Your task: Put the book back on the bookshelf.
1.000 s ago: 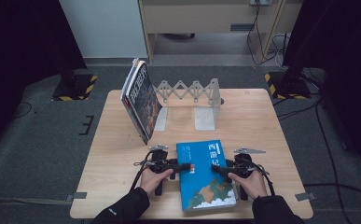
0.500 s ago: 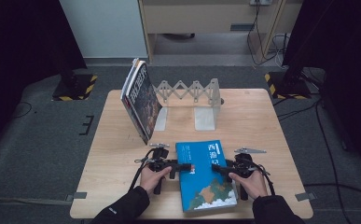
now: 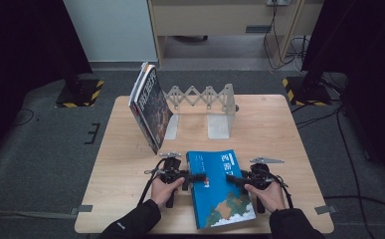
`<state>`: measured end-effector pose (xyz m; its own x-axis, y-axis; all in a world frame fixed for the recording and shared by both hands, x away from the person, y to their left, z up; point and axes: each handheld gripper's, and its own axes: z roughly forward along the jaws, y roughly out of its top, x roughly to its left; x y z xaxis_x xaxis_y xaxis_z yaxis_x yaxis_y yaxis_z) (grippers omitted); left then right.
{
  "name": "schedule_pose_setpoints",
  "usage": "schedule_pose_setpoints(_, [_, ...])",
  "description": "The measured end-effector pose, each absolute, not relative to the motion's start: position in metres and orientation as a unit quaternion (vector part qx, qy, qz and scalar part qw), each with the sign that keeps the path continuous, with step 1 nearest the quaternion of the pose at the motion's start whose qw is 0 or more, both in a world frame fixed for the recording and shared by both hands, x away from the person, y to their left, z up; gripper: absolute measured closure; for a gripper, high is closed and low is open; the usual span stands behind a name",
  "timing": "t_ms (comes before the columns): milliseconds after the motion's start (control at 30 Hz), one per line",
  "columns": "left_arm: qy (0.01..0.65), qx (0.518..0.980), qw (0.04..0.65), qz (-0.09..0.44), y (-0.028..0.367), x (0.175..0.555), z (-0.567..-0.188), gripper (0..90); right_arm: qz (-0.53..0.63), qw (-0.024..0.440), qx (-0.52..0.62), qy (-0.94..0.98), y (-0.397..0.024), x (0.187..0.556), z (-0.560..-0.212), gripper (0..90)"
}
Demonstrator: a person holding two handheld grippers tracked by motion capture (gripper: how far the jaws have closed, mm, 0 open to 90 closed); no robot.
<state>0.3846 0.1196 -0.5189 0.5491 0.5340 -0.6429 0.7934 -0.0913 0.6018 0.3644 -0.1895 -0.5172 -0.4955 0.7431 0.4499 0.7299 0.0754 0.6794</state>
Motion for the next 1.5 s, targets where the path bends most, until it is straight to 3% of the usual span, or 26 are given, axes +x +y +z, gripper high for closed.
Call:
schedule_pose_setpoints(700, [0.438,0.741,0.499,-0.101,0.122,0.389,-0.492,47.0,0.479,0.014,0.487,0.730,-0.193,0.368,-0.506,47.0])
schedule_pose_setpoints(1500, [0.416,0.714,0.561,-0.047,0.126,0.399,-0.445,57.4,0.565,0.075,0.460,0.681,-0.200,0.379,-0.472,62.5])
